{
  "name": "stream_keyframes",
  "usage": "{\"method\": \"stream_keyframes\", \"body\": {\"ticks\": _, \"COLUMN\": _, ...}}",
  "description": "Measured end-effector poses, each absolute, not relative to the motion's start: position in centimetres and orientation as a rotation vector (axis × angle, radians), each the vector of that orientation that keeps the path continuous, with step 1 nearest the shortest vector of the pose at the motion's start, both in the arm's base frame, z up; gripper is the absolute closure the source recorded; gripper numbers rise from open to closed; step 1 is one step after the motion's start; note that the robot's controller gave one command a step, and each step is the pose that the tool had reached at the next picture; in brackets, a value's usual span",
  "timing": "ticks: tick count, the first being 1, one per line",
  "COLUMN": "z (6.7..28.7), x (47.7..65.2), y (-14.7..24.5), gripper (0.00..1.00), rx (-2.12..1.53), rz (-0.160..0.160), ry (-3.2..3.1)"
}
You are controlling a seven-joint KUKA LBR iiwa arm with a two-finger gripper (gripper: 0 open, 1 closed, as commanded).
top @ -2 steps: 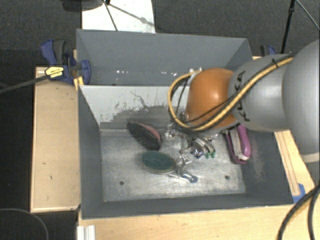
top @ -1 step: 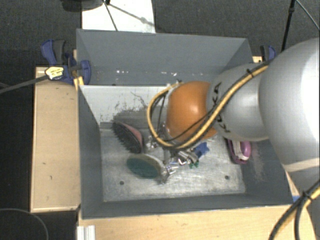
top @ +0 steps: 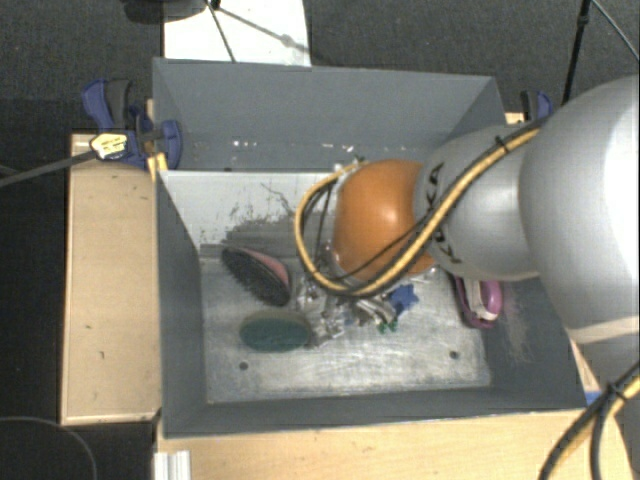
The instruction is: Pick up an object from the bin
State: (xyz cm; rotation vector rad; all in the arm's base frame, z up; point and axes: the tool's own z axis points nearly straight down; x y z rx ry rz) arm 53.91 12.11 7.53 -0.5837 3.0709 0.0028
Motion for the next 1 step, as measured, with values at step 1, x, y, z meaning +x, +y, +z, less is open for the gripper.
{"method": "stream_keyframes", "body": {"ticks": 1, "z": 25.27, "x": 55.35, "y": 15.71, "gripper": 1.0, "rx": -0.548, "rz": 0.003, "ry": 3.081}}
